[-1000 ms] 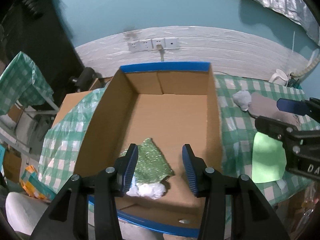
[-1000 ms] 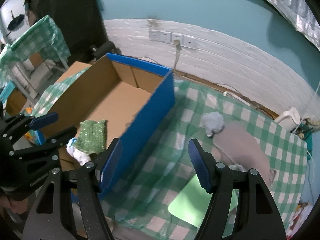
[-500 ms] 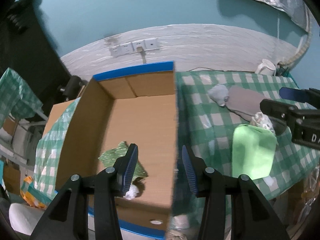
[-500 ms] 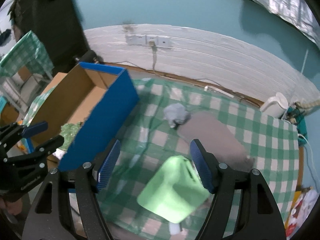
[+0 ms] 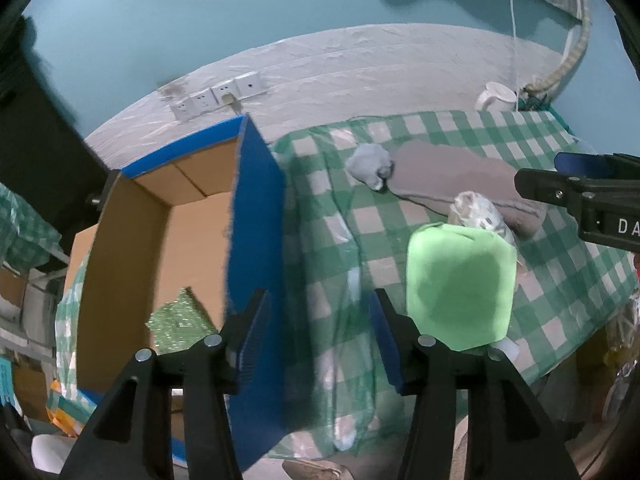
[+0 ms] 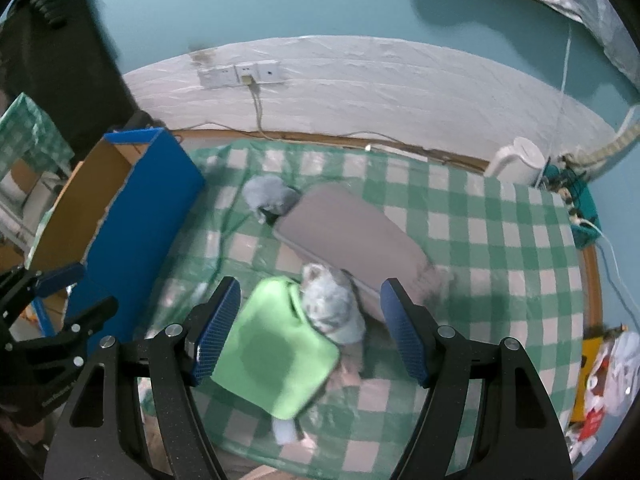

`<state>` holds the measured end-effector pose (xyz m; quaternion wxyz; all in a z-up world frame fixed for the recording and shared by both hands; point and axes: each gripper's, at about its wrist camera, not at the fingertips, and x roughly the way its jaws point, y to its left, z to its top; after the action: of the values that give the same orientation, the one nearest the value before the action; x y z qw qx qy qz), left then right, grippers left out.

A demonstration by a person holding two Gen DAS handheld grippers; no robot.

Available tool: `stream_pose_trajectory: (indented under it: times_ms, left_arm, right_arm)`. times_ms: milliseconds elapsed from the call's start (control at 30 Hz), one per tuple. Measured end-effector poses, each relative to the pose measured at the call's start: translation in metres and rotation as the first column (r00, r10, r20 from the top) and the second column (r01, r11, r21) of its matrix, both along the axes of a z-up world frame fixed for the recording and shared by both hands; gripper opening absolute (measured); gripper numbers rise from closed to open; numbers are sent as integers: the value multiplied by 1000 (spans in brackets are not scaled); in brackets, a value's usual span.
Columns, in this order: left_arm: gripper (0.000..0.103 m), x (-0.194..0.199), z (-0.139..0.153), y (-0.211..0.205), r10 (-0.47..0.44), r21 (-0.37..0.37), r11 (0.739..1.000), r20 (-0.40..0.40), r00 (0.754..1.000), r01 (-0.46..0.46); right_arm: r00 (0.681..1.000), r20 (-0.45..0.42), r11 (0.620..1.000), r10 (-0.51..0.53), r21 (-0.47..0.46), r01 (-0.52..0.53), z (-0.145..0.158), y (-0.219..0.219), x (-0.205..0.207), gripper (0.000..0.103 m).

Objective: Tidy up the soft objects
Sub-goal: 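Move both tools back over the table toward light green cloth and grey fleece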

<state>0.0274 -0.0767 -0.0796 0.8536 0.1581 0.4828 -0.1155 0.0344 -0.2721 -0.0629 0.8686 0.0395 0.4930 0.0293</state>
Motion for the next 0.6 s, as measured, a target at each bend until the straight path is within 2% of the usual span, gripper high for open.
stream_pose_trajectory:
  times_ms: [167, 300, 400, 600]
  left_arm:
    - [52, 0, -13, -19, -23, 27, 999, -18, 1000, 23]
    - [53, 3, -24, -33, -31, 19, 999, -46, 998, 32]
    - [63, 6, -29, -43, -44, 5, 999, -48, 998, 44]
    - [64, 13, -39, -69, -94, -25, 995, -50, 994, 93]
  right_arm:
    - [999, -33, 1000, -14, -4, 14, -16, -13, -9, 73]
    - [998, -53, 999, -36, -8, 36, -27, -25, -11, 73]
    - [996, -69, 998, -61, -8, 60, -34, -37, -12, 73]
    - [992, -94, 996, -86, -10, 86, -45, -51, -13, 73]
